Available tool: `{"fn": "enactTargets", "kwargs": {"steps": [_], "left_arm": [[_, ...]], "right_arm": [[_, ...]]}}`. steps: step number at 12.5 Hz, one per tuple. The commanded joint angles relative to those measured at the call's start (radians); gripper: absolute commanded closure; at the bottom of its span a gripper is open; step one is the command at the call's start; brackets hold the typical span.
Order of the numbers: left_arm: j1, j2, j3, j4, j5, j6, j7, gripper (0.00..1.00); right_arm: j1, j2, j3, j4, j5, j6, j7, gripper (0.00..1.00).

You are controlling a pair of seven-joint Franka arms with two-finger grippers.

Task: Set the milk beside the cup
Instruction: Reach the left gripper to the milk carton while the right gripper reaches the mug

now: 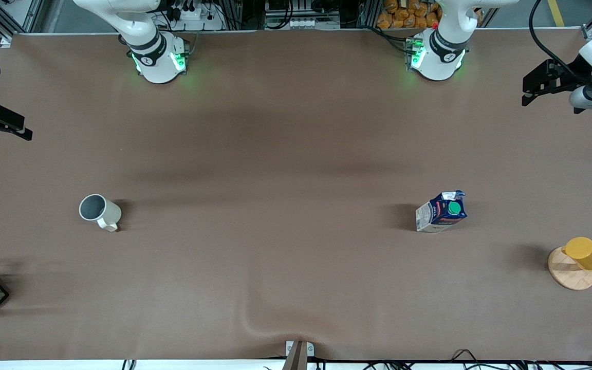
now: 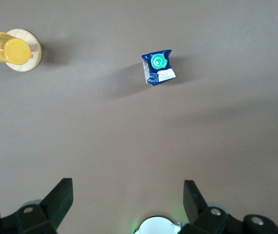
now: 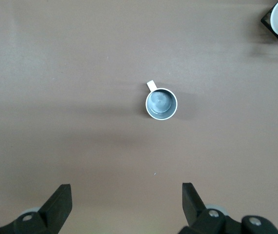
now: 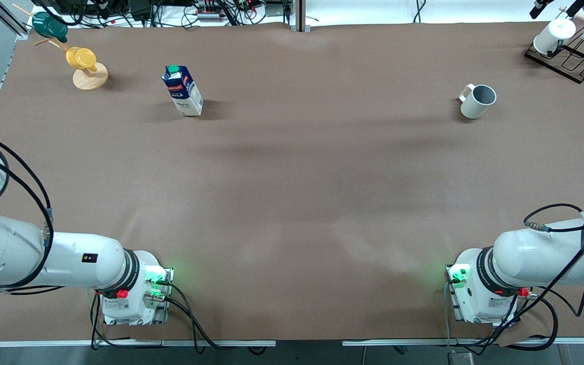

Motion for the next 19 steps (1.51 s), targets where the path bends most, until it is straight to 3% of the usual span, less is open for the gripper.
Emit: {"fn": "enactTargets", "kwargs": {"steps": [1, 4, 7, 9, 14, 19], "left_arm": [[0.006, 0.001, -0.007, 0.013, -0.001, -0.02, -0.015, 0.0], [0.008, 0.016, -0.004, 0.031, 0.001, -0.02, -0.019, 0.0], [0.011, 0.106, -0.004, 0.04, 0.01, -0.011, -0.021, 0.0], [0.011, 0.189, -0.001, 0.043, 0.004, 0.07, -0.025, 0.0], [-0.015, 0.436, -0.005, 0.042, -0.031, 0.293, -0.125, 0.0], [-0.045, 0.513, -0.005, 0.034, -0.038, 0.348, -0.229, 0.0]], "right_arm": [[0.004, -0.019, 0.004, -0.005, -0.031, 0.005, 0.004, 0.0], [0.004, -0.016, 0.004, -0.007, -0.033, 0.003, 0.003, 0.0], [-0.001, 0.022, 0.002, -0.007, -0.083, 0.003, -0.046, 0.0], [-0.022, 0.083, -0.002, -0.005, -0.084, 0.041, -0.147, 0.0], [-0.088, 0.263, -0.001, -0.008, -0.033, 0.193, -0.155, 0.0], [-0.127, 0.435, -0.001, -0.016, 0.059, 0.351, -0.16, 0.0]]}}
